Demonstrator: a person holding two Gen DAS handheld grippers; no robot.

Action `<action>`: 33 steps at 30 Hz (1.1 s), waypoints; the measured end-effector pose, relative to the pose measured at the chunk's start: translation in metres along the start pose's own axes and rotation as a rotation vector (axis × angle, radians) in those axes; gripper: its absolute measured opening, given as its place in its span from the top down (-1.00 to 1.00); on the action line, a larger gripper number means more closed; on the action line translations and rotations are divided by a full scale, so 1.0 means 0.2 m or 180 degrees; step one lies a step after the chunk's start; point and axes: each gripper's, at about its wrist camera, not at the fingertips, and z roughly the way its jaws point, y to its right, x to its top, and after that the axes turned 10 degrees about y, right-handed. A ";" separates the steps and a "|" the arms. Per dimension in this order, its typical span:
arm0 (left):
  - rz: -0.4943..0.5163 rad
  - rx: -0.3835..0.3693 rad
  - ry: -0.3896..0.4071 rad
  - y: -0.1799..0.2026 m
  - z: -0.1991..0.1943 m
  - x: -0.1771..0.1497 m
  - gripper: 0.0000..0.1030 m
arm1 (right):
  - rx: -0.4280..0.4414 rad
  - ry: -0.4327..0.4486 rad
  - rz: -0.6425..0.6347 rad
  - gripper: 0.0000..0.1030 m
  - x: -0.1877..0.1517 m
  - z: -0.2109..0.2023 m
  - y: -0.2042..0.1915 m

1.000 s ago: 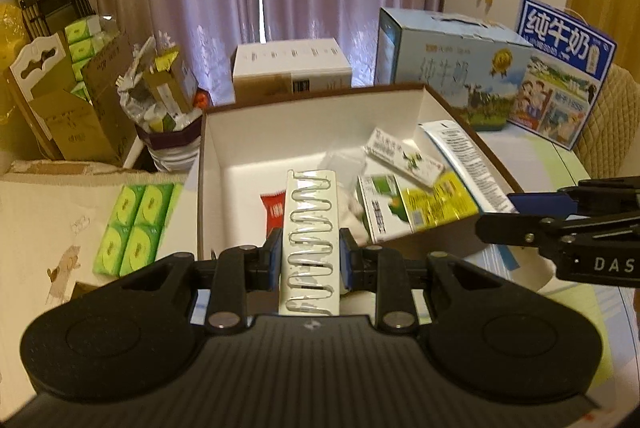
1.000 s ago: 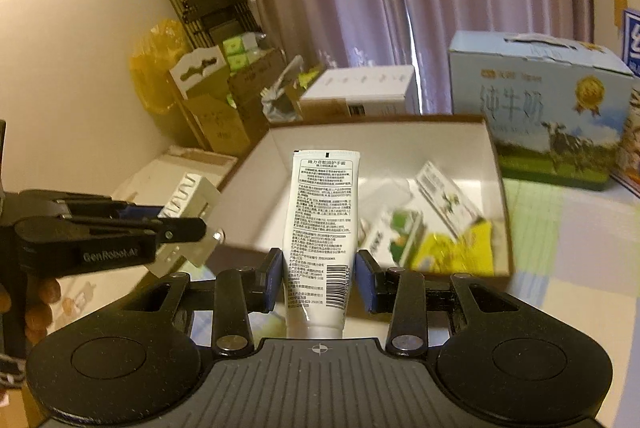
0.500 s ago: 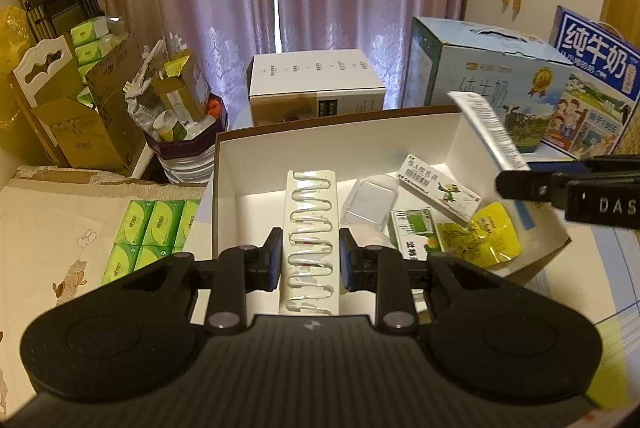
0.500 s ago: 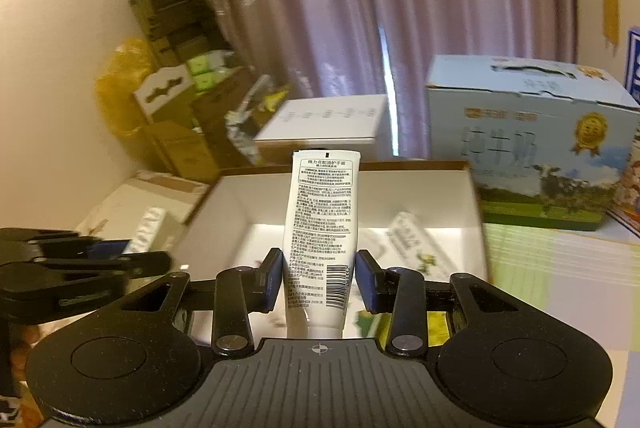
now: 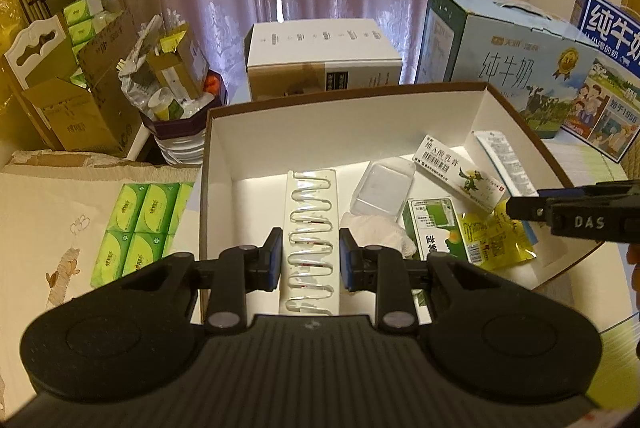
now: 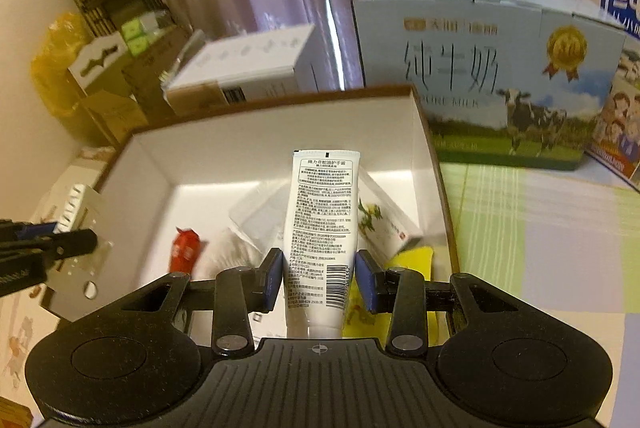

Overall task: Organize objects
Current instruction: 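Lower the blister strip and white tube into the brown box with both grippers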

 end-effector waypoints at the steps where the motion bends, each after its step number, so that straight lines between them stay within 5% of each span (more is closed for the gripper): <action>1: 0.0000 -0.0004 -0.0012 0.00 0.01 0.00 0.54 | -0.0014 -0.0031 -0.0003 0.30 -0.01 0.01 0.00; 33: -0.0034 0.0022 -0.0121 -0.03 0.08 -0.05 0.52 | -0.0049 -0.0051 0.0128 0.03 -0.05 -0.05 0.04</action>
